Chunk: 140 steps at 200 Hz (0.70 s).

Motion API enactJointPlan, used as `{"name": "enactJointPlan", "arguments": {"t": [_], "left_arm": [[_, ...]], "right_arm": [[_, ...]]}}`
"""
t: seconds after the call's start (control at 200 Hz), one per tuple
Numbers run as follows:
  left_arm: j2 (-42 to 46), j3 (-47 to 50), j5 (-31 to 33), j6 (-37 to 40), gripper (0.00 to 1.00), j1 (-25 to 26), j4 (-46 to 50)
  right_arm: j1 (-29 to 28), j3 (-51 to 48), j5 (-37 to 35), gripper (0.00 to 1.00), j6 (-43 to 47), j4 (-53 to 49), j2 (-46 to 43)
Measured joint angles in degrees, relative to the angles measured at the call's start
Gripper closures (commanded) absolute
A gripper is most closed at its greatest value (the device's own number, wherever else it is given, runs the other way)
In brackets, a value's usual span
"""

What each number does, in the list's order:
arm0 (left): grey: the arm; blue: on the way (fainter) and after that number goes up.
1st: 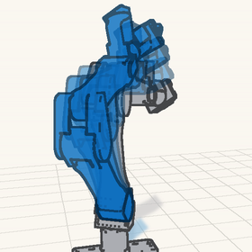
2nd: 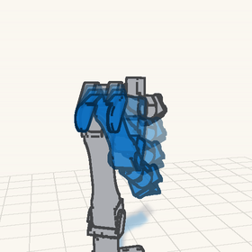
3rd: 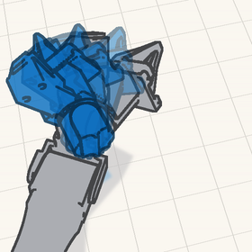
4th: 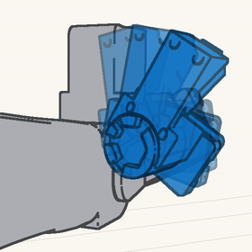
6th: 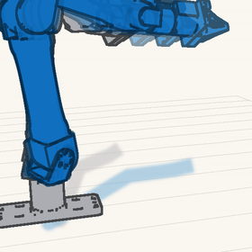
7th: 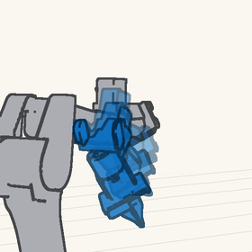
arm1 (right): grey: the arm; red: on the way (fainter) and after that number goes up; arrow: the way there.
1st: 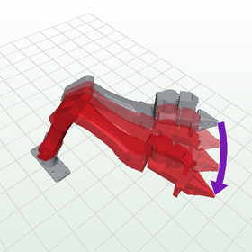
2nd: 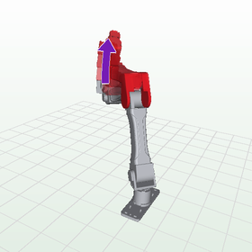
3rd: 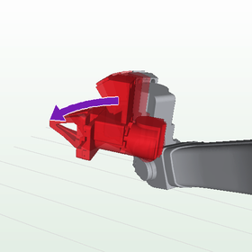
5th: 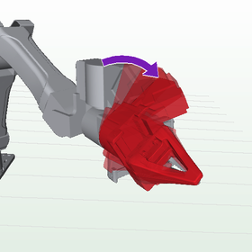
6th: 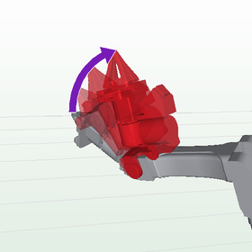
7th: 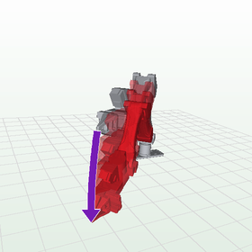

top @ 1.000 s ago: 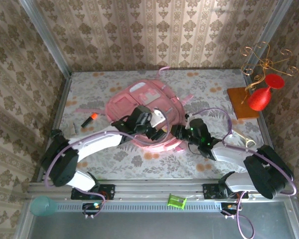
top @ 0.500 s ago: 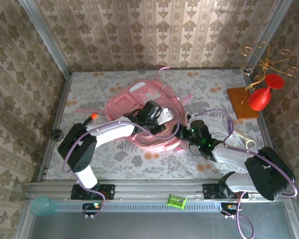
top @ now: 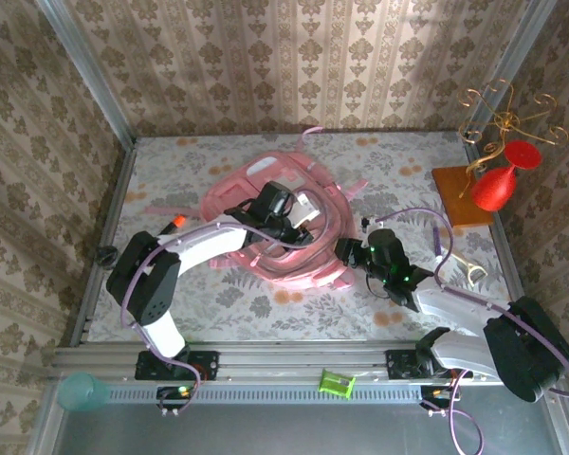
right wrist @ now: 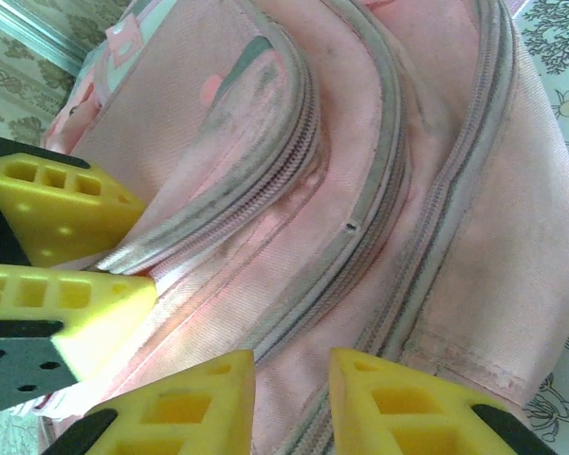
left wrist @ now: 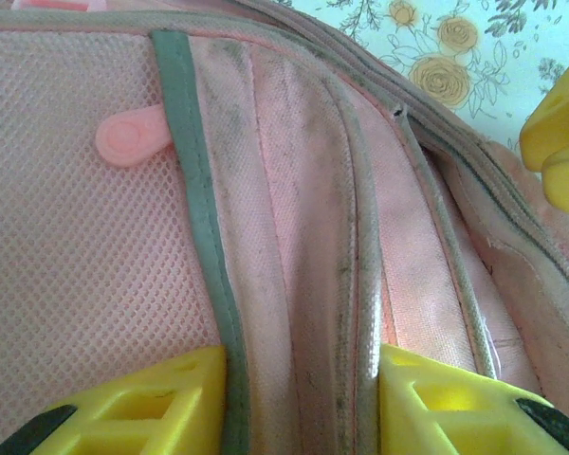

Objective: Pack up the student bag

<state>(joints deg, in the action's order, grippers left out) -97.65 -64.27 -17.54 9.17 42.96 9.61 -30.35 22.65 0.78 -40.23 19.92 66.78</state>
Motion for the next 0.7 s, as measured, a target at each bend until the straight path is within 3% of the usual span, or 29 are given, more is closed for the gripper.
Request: {"name": "enactJointPlan", "arguments": {"t": [0.25,0.47,0.61,0.7], "left_arm": [[0.0,0.0,-4.7,-3.5,0.66,-2.1,-0.8],[0.2,0.0,-7.5,-6.3,1.0,-3.8,-1.5],[2.0,0.3,-8.9,-7.5,1.0,-4.5,-2.0],[4.1,1.6,-9.5,-8.2,1.0,-5.2,-3.5]], "right_arm": [[0.3,0.0,-0.3,0.7,0.8,-2.2,-0.7],[1.6,1.5,-4.3,0.52,5.3,-12.1,-5.9],[4.0,7.2,-9.9,0.38,9.8,-24.4,-9.5],[8.9,11.1,-13.1,0.33,12.7,-30.9,-10.4]]}}
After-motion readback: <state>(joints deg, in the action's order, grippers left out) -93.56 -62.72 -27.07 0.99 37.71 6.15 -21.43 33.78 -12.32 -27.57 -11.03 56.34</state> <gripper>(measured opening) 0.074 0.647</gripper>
